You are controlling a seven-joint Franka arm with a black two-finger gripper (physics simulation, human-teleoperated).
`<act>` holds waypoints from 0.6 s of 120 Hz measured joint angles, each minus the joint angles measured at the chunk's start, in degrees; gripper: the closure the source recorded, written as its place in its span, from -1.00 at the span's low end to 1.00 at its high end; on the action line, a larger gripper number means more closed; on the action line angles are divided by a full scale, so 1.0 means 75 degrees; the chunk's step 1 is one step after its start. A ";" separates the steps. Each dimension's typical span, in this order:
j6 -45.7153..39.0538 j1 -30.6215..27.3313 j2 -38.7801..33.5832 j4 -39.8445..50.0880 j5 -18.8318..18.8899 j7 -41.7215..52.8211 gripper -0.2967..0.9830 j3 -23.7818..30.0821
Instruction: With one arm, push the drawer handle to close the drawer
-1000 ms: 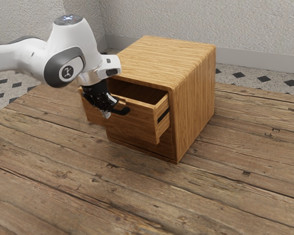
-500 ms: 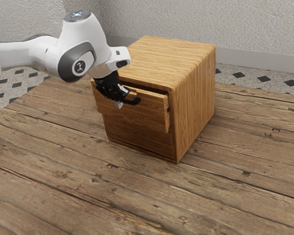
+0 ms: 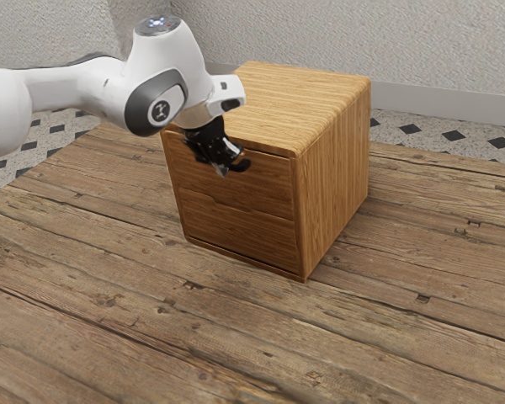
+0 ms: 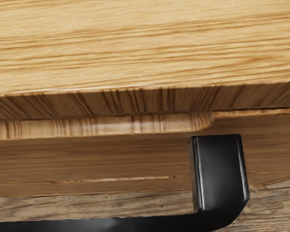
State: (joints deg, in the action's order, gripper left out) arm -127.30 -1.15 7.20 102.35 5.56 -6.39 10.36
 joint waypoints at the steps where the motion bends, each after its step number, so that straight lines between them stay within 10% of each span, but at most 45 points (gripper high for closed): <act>1: 0.0000 0.0019 0.0018 -0.0015 0.0002 -0.0001 0.80 0.0000; 29: 0.0790 -0.0269 -0.1662 0.1020 -0.0007 -0.0071 0.67 0.0152; 72: 0.4465 -0.0668 -0.3905 0.1347 -0.0794 -0.1004 -0.28 0.0870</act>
State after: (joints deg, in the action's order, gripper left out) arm -93.82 -6.16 -22.09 112.45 -0.40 -13.92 16.88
